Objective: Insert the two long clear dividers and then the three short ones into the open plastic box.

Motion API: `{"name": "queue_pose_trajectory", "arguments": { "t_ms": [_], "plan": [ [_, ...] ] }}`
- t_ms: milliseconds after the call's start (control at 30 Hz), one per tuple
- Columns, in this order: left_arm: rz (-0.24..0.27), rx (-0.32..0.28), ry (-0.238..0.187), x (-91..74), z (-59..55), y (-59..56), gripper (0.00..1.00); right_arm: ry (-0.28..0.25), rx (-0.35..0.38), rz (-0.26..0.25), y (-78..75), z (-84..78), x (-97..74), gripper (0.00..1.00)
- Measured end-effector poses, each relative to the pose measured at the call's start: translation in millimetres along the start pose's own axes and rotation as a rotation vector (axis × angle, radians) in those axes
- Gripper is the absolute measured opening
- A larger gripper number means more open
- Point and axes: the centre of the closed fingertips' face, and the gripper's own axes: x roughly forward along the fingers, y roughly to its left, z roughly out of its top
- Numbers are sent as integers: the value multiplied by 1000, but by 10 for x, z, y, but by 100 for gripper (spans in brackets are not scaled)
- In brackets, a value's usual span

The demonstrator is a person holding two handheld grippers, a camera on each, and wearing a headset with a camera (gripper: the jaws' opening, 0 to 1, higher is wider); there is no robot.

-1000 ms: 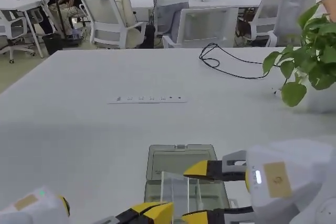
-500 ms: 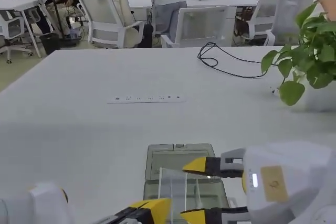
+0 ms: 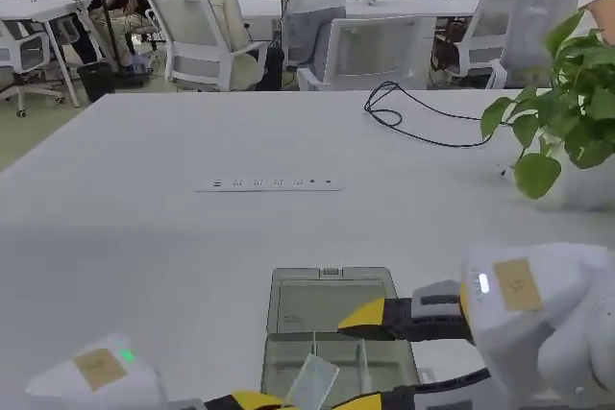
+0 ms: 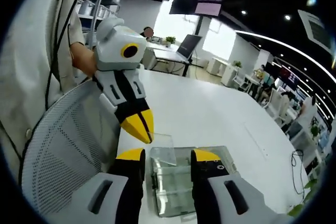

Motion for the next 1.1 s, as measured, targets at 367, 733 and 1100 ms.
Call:
{"name": "queue_pose_trajectory", "arguments": {
  "t_ms": [367, 733, 1100],
  "plan": [
    [-106, 193, 64, 60, -65, -156, 0, 31, 50, 128, 159, -183, -40, 31],
    [-213, 286, 86, 51, -129, -284, 0, 47, 11, 214, 326, -287, -7, 26],
    [-257, 324, 85, 55, -138, -316, 0, 44, -19, 263, 414, -334, 50, 18]
  ]
}}
